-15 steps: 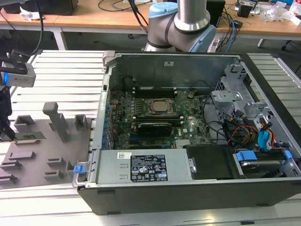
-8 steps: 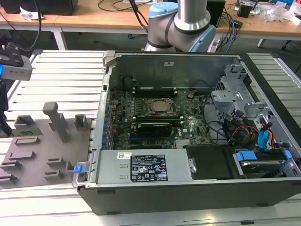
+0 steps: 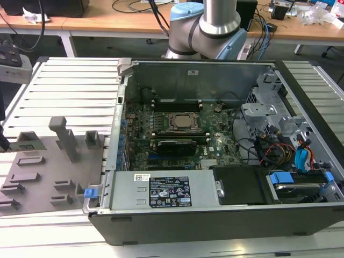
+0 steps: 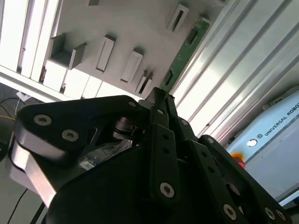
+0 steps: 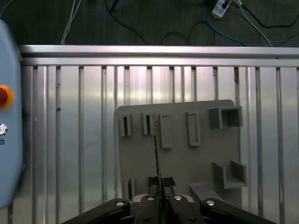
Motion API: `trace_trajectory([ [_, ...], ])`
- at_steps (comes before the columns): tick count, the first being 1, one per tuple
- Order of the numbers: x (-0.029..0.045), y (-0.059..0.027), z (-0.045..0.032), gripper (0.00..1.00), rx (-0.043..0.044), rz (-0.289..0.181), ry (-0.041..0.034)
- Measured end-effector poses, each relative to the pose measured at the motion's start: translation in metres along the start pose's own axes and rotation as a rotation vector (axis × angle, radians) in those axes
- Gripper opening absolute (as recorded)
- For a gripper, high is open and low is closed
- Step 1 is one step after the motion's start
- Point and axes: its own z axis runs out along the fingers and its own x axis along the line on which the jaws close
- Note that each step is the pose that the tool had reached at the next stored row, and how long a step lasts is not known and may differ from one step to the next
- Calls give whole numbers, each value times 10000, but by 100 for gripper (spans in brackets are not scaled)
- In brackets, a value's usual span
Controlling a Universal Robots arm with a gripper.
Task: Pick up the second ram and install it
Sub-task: 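Pick up the second ram and move it above second insertion slot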
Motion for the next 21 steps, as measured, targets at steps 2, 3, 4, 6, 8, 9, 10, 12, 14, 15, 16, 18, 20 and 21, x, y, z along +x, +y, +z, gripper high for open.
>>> trace_trajectory([
  [2,-2,2,-44,14,0,0,0],
  [3,-4,3,-66,14,0,0,0],
  [4,-5,4,-85,14,0,0,0],
  [6,-8,6,-134,14,0,0,0],
  [8,-11,8,-189,14,1,0,-1],
  [9,-13,8,-210,14,0,0,0],
  [10,-15,10,-235,14,-1,0,1],
  [12,-17,11,-271,14,0,0,0],
  [14,-19,12,-297,14,0,0,0],
  [15,-21,13,-321,14,0,0,0],
  [16,-23,13,-336,14,1,0,-1],
  [18,-28,15,-381,14,0,0,0],
  [20,-31,16,-404,14,0,-1,0],
  [21,-33,17,-421,14,0,0,0],
])
